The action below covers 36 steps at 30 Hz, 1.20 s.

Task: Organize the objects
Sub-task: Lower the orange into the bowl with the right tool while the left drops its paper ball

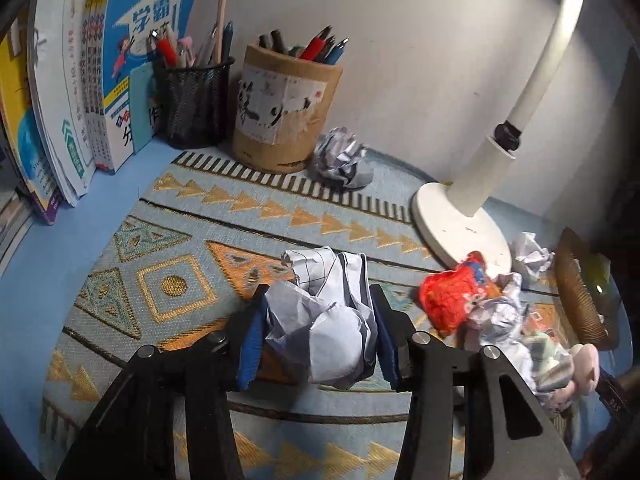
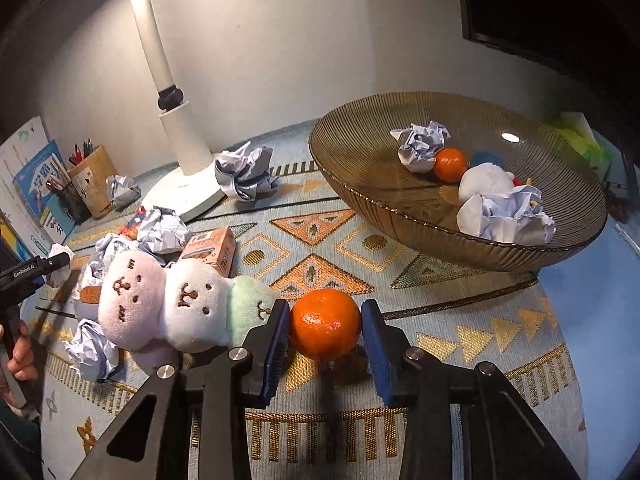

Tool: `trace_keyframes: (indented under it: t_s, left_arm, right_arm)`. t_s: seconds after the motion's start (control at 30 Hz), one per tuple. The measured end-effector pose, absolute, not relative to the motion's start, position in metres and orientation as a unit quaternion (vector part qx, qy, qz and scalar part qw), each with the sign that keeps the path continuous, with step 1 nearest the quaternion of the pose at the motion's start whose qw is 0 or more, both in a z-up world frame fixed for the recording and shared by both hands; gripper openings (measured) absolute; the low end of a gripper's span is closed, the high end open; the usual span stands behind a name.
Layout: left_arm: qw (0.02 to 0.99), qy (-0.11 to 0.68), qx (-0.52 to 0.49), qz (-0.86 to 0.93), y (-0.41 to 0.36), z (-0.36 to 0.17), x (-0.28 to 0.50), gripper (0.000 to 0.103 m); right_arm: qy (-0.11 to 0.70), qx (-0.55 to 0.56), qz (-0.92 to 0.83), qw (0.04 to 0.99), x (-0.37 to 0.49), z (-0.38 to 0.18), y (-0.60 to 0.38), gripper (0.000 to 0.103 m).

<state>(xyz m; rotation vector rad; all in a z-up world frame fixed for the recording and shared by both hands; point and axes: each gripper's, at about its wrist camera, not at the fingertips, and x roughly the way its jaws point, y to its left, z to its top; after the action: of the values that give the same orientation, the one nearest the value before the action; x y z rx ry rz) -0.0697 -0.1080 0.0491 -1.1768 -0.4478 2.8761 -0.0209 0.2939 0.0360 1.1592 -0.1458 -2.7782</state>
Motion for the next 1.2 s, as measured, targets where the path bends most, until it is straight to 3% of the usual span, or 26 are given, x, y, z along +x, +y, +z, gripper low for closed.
trace_keyframes:
  t_s: [0.3,0.5,0.73,1.1,1.2]
  left_arm:
    - [0.105,-0.086,-0.280,0.950,0.018,0.151,-0.037,0.044]
    - [0.205,-0.074,-0.252,0.943,0.133,0.185,-0.054,0.044]
    - [0.234,-0.076,-0.281,0.928,0.217,0.152,-0.101,0.044]
    - [0.268,-0.067,-0.334,0.901,0.262,0.096,-0.140,0.044]
    - [0.267,-0.056,-0.343,0.899,0.265,0.090,-0.141,0.052]
  right_arm:
    - [-0.075,0.286,-0.951,0.093,0.023,0.105,0.317,0.036]
    - [-0.098,0.232,-0.965,0.074,0.015,0.165,0.359,0.036]
    - [-0.155,0.224,-0.962,0.021,-0.030,0.165,0.411,0.036]
    - [-0.201,0.271,-0.941,0.008,-0.076,0.113,0.442,0.036]
    - [-0.204,0.290,-0.935,0.017,-0.083,0.106,0.443,0.039]
